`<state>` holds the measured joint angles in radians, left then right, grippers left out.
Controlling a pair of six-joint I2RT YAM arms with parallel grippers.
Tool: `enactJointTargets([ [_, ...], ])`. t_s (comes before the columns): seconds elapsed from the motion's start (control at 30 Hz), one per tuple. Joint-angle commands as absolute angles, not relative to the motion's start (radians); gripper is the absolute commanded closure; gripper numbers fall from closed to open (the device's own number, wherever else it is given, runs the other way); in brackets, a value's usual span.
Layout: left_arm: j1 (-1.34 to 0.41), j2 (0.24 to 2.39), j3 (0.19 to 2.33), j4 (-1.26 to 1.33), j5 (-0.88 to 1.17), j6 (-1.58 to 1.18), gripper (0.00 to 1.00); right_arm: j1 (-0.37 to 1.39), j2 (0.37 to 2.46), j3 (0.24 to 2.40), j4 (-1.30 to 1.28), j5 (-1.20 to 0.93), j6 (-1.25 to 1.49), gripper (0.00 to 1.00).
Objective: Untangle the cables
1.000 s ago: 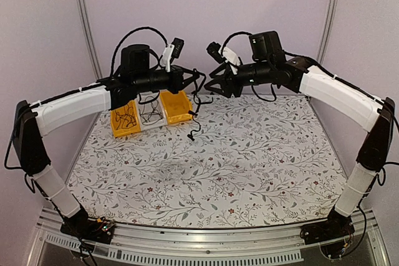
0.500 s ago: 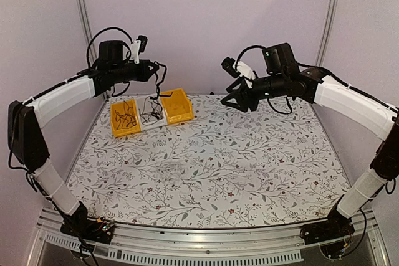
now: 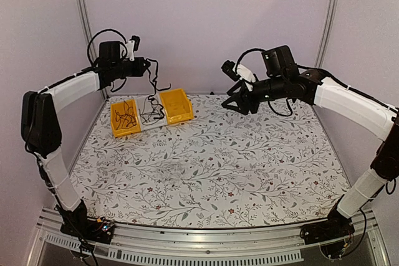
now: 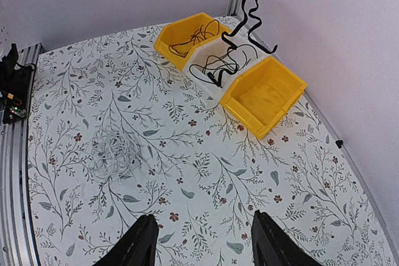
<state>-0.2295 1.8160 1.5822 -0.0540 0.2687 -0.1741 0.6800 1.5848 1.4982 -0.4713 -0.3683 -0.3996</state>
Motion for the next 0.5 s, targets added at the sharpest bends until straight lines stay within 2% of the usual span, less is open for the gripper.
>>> enactJointTargets([
  [0.0,-0.200,1.866,1.621,-0.025,0.295,-0.143,1.00,0.676,1.561,1.481,-0.483,-0.357,-0.397,0.45],
  [0.47,-0.138,1.906,1.526,-0.023,0.297,-0.137,1.00,0.675,1.577,1.477,-0.481,-0.346,-0.409,0.45],
])
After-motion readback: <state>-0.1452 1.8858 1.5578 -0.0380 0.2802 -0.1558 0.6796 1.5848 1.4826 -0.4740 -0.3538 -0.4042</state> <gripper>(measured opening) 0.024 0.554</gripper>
